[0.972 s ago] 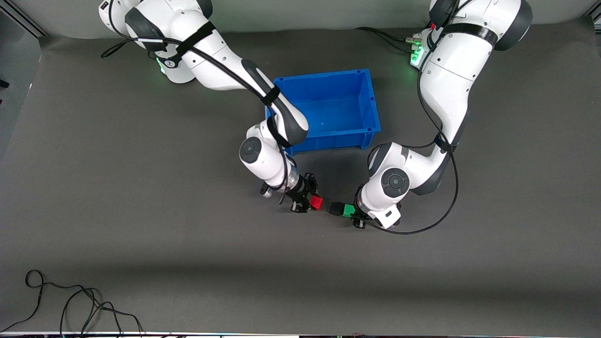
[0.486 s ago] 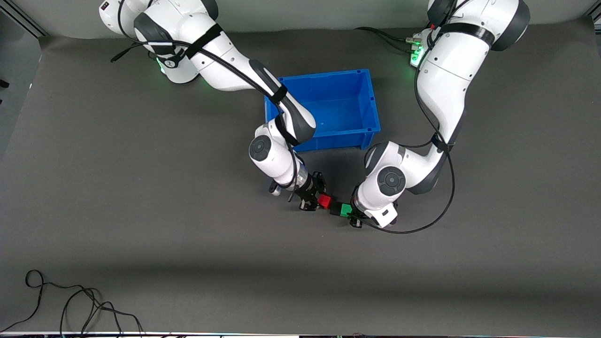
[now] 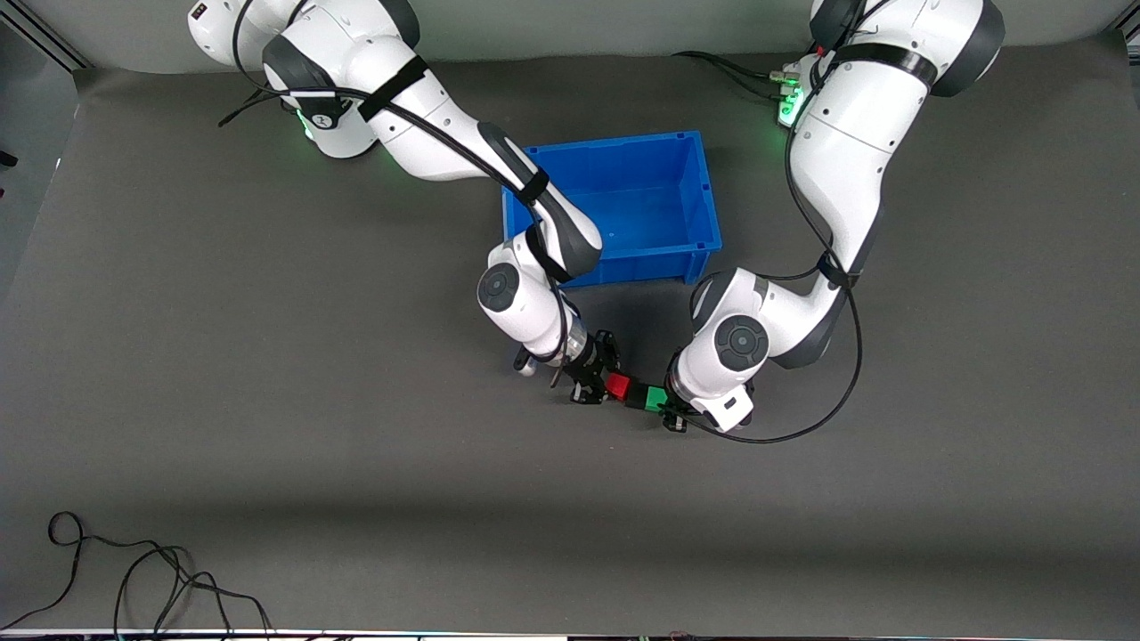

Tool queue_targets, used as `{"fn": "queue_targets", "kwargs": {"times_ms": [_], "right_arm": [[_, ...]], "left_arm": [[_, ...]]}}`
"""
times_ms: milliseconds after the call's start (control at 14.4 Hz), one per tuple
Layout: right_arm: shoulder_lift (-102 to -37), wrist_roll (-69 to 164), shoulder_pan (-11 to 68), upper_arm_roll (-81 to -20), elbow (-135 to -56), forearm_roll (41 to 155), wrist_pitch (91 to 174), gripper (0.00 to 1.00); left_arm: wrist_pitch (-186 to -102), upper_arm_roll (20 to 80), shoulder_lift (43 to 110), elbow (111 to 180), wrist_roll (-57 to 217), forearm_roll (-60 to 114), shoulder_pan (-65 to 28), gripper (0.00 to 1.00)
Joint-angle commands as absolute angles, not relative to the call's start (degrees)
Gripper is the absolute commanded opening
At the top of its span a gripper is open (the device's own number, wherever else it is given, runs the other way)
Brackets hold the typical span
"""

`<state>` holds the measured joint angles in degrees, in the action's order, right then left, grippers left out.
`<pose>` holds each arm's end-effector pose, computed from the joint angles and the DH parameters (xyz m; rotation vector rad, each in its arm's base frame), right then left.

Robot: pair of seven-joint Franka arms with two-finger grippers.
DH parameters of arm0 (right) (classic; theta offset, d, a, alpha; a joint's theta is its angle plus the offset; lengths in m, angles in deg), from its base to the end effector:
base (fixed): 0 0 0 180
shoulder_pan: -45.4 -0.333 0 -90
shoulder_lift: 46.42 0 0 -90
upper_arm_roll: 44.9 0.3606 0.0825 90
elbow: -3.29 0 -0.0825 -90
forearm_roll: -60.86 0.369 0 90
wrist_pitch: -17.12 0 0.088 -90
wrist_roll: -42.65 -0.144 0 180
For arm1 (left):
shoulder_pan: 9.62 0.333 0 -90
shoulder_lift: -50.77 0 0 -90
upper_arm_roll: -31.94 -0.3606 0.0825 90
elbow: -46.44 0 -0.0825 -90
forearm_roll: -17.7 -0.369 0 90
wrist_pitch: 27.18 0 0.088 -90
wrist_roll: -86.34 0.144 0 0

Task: Attach green and red cubes to black cube
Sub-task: 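Press the red cube and green cube against the black cube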

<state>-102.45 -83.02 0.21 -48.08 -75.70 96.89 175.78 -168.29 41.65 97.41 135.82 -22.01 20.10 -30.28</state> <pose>0.5976 0.5307 0.1643 -1.4885 2.2364 0.3551 0.6447 -0.3555 0.1833 2.2400 1.9862 -0.1563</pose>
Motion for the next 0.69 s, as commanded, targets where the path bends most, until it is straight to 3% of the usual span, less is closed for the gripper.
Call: {"fn": "queue_targets", "kwargs": {"times_ms": [0,69,139,208,278,417,625], "right_arm": [[-104.0,-83.9,-0.5,-48.9,-73.4,95.1,176.5,1.00],[-103.9,-83.6,-0.4,-48.9,-73.4,94.9,176.5,1.00],[-103.7,-83.6,-0.4,-48.9,-73.4,94.5,176.5,1.00],[-103.2,-83.6,-0.3,-49.0,-73.4,93.6,176.4,1.00],[-102.8,-83.5,0.0,-49.1,-73.4,92.0,176.1,1.00],[-100.2,-83.3,0.1,-51.3,-73.9,87.8,173.0,1.00],[-94.5,-80.9,0.4,-53.6,-73.7,76.9,158.4,1.00]], "left_arm": [[-168.2,41.0,98.1,134.4,-23.6,19.0,-31.2,0.05],[-168.3,41.0,98.1,134.4,-23.5,19.0,-31.2,0.21],[-168.3,41.0,98.1,134.4,-23.4,18.8,-31.2,0.49],[-168.2,40.9,98.1,134.4,-23.4,18.3,-31.3,0.86],[-167.4,40.8,97.8,134.2,-23.5,18.1,-31.2,1.00],[-165.5,40.5,96.8,132.6,-23.3,18.0,-30.4,1.00],[-157.8,40.4,93.1,131.0,-21.5,15.3,-27.4,1.00]]}}
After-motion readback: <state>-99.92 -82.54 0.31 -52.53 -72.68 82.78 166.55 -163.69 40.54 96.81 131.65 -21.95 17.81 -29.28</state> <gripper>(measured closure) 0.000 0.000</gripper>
